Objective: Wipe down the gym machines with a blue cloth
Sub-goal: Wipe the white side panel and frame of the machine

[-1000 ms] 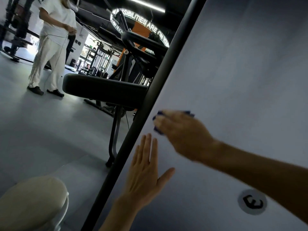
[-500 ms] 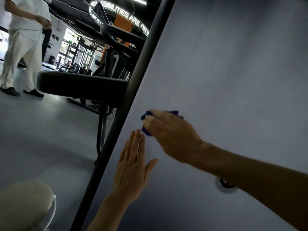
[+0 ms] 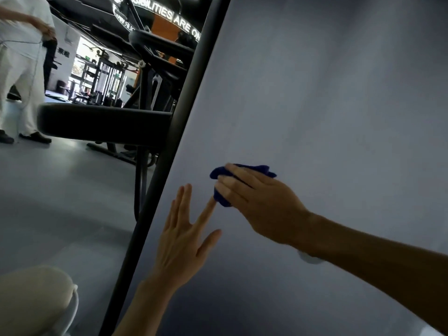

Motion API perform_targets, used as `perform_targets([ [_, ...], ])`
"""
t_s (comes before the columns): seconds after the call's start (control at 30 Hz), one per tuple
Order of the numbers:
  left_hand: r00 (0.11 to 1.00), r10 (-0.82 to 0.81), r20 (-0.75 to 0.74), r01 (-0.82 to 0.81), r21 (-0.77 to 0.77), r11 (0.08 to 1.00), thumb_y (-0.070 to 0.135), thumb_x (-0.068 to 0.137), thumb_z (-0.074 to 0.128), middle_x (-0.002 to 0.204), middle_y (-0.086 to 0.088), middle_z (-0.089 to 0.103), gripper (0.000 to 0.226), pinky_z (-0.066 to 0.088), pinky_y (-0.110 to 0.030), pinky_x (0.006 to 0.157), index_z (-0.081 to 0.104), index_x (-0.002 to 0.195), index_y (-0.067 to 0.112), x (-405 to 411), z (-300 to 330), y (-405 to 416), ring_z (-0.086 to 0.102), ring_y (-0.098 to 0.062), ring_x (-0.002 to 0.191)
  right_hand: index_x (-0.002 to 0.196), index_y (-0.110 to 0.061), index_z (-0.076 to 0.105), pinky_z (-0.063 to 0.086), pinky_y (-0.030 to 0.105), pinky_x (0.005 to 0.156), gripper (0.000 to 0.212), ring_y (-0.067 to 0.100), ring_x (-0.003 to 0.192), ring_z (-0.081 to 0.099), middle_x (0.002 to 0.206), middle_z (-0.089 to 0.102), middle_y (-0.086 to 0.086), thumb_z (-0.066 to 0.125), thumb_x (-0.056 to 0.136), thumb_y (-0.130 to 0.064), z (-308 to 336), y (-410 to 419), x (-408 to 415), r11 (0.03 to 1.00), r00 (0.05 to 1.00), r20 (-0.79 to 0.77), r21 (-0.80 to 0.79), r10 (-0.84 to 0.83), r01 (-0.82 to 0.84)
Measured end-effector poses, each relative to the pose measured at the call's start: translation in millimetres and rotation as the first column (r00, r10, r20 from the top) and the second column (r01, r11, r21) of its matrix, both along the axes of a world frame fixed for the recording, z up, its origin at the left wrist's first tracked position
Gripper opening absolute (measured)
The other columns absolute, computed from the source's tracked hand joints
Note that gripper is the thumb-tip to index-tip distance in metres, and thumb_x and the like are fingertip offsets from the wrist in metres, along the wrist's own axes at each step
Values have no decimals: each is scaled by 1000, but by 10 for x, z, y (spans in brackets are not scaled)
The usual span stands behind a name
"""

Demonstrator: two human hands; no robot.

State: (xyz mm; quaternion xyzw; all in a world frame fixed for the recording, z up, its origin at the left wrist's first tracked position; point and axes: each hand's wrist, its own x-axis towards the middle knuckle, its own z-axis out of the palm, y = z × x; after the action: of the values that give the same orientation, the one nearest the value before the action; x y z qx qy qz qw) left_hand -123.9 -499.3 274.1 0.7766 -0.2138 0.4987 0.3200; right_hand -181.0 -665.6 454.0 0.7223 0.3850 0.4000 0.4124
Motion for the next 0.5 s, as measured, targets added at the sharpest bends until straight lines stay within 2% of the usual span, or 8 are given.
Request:
perform_targets([
  [0.03, 1000, -2, -4, 2, -8, 1000, 66, 105, 32, 174, -16, -1, 71, 32, -60, 119, 11, 167, 37, -13, 13, -14, -1, -32, 161, 150, -5, 44, 27, 40, 122, 51, 35, 148, 35, 155, 45, 13, 41, 99, -6, 160, -39, 5, 999, 1000, -3, 38, 4, -4],
  [0.1, 999, -5, -32, 5, -19, 1000, 72, 101, 34, 174, -15, -4, 75, 33, -61, 118, 10, 166, 42, -47, 53, -32, -5, -32, 161, 149, -7, 48, 39, 39, 112, 51, 32, 142, 42, 154, 47, 13, 51, 99, -2, 583, -71, 20, 965, 998, 65, 260, 24, -40],
  [0.2, 997, -2, -75, 2, -1, 1000, 80, 97, 32, 174, -15, -7, 82, 35, -64, 118, 7, 165, 44, -93, 100, -46, -7, -33, 161, 149, -6, 44, 37, 44, 117, 51, 30, 151, 31, 157, 43, 8, 55, 100, -2, 928, -47, -2, 872, 982, 188, 484, -19, -76],
  [0.27, 995, -5, -100, 6, 9, 1000, 84, 94, 35, 174, -14, -9, 86, 34, -64, 118, 6, 165, 45, -120, 123, -43, -8, -34, 161, 145, -6, 48, 36, 45, 117, 51, 30, 152, 28, 158, 41, 7, 52, 95, 3, 674, -3, 19, 830, 980, 198, 551, -26, -90],
  [0.33, 993, -8, -118, 11, 22, 1000, 87, 90, 36, 174, -13, -10, 90, 37, -63, 116, 5, 165, 46, -139, 128, -20, -7, -33, 161, 141, -7, 53, 36, 42, 118, 54, 31, 149, 34, 157, 43, 8, 50, 89, 5, 154, -43, 24, 854, 991, 134, 512, 29, -94],
  [0.43, 991, -5, -134, 11, 39, 999, 90, 88, 36, 174, -10, -11, 95, 46, -62, 108, 6, 165, 44, -166, 95, 11, -4, -33, 161, 151, -4, 44, 22, 41, 125, 57, 34, 151, 31, 158, 42, 11, 42, 94, -7, -459, -232, -133, 986, 999, -35, 165, 19, -13],
  [0.47, 990, -10, -139, 15, 39, 999, 89, 88, 37, 174, -9, -11, 95, 47, -62, 108, 6, 165, 44, -174, 79, 12, -3, -32, 161, 152, -6, 44, 27, 40, 123, 56, 32, 150, 33, 158, 42, 11, 41, 95, -9, -406, -318, -147, 995, 997, -74, 96, 26, -19],
  [0.5, 990, -16, -141, 21, 31, 999, 88, 88, 37, 174, -8, -11, 94, 47, -63, 108, 6, 165, 45, -175, 73, 11, -4, -32, 161, 150, -9, 47, 36, 38, 117, 55, 29, 147, 36, 157, 43, 10, 42, 96, -8, -257, -360, -140, 993, 995, -90, 115, 33, -23],
])
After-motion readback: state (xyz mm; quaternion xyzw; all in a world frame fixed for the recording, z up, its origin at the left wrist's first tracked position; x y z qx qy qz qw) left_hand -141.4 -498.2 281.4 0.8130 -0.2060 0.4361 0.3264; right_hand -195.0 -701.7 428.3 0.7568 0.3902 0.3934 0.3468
